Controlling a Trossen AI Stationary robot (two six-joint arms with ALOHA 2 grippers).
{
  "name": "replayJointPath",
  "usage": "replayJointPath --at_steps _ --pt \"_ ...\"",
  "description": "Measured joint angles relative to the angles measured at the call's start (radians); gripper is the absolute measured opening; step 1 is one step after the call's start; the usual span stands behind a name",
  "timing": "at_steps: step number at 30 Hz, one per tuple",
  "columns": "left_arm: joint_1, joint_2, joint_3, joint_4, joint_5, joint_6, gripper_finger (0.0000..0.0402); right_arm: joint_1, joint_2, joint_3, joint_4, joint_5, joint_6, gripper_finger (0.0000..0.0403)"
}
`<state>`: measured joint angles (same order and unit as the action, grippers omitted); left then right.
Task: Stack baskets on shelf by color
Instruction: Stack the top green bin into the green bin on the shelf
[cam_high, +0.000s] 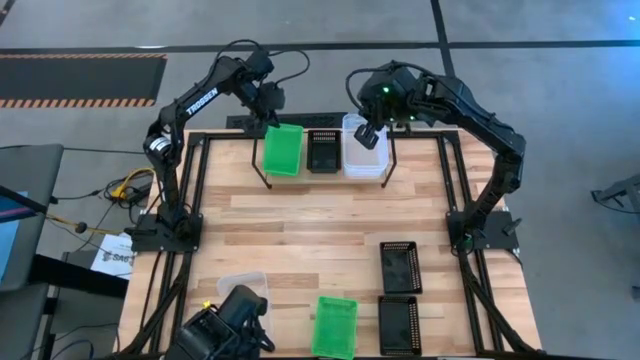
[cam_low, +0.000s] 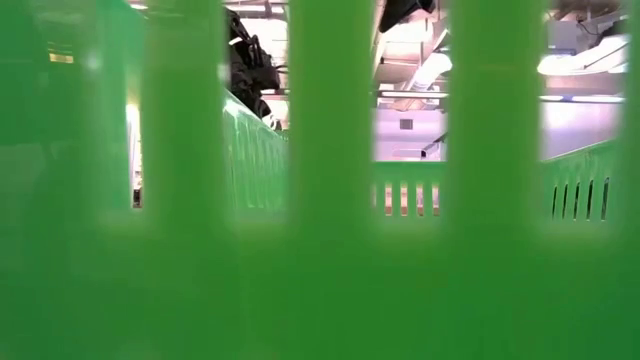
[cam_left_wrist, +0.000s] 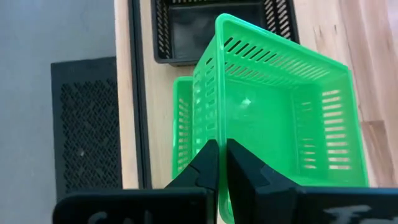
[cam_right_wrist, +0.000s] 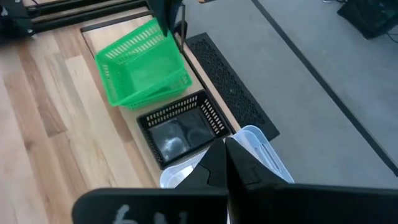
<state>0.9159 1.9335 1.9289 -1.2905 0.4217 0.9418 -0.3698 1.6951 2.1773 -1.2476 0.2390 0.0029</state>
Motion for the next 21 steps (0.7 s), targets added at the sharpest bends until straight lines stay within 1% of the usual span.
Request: replayJointPath --at_steps 3,6,13,18,21 --pt "0.000 0.000 0.000 0.011 -0.032 -0.047 0.0000 0.001 0.000 0.000 0.000 0.000 -0.001 0.0003" --pt "-0.001 0.000 0.000 0.021 -0.038 -0.065 0.0006 0.001 0.000 0.000 0.000 0.000 -0.003 0.0003" --pt "-0.001 0.000 0.000 0.028 -0.045 -0.089 0.0044 0.003 0.000 0.000 -0.003 0.000 -0.013 0.0003" --pt "-0.002 0.000 0.000 0.030 -0.093 -0.091 0.0073 0.002 0.000 0.000 -0.007 0.000 -0.034 0.0003" --pt "-0.006 0.000 0.000 0.031 -0.097 -0.062 0.0085 0.001 0.000 0.000 -0.007 0.000 -0.037 0.0003"
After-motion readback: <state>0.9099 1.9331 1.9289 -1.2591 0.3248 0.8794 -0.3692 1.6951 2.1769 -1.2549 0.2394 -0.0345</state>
